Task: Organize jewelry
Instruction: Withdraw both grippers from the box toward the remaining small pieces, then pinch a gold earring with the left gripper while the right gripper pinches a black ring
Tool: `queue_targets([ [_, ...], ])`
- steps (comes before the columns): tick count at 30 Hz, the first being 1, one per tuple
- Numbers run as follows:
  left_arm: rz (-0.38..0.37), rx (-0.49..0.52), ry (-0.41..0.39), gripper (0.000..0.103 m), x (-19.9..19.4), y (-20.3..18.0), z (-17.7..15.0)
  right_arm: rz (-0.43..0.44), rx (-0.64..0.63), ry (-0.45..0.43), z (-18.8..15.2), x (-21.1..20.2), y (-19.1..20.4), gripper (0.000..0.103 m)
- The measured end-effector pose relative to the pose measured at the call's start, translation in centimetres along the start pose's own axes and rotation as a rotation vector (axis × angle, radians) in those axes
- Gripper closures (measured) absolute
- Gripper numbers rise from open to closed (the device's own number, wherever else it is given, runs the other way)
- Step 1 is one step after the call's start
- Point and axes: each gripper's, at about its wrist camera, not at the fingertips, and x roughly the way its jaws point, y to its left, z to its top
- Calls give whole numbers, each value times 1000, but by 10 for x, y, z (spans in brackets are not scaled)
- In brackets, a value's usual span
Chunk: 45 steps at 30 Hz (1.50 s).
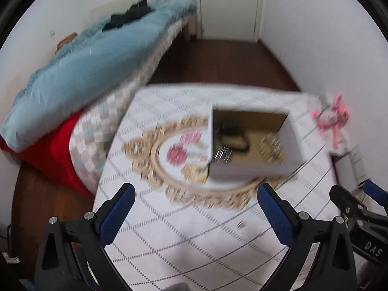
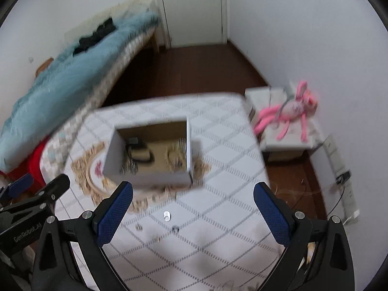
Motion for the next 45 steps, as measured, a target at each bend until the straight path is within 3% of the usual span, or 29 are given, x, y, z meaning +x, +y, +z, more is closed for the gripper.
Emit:
queue_targets([
  [2, 21, 1, 68, 0, 25, 2, -16, 23, 1, 55, -16, 22, 1, 2],
  [4, 41, 6, 127, 0, 46, 4, -31, 50, 1, 116, -36, 49, 3, 11],
  [6, 61, 14, 166, 0, 62, 5, -45, 73, 1, 171, -54, 73, 4, 33],
  [9, 78, 12, 198, 0, 78, 10, -59, 91, 4, 224, -77, 102, 7, 43],
  [13, 85, 11, 225, 0, 89, 11, -71, 93, -21, 237, -94, 121, 17, 51],
  [16, 87, 12, 237, 0, 93, 10, -75, 68, -64, 196, -97, 123, 27, 59],
  [18, 85, 11, 238, 0, 95, 8, -76, 27, -90, 179, -99, 124, 32, 79],
  [20, 80, 16, 232, 0, 95, 6, -76, 1, -123, 169, -101, 124, 37, 90],
  [29, -62, 68, 196, 1, 89, -31, -71, 15, -53, 167, -93, 117, 8, 91],
  [34, -96, 99, 184, 19, 91, -59, -69, -9, 11, 155, -93, 110, -18, 91],
  [37, -89, 120, 178, 37, 93, -68, -70, -21, 39, 151, -92, 110, -29, 91],
  [39, -98, 126, 181, 55, 95, -72, -72, -28, 52, 144, -92, 109, -36, 91],
  [41, -103, 124, 169, 60, 95, -72, -71, -31, 59, 140, -92, 109, -40, 91],
  [45, -118, 139, 156, 85, 94, -75, -69, -34, 68, 136, -91, 109, -44, 91],
])
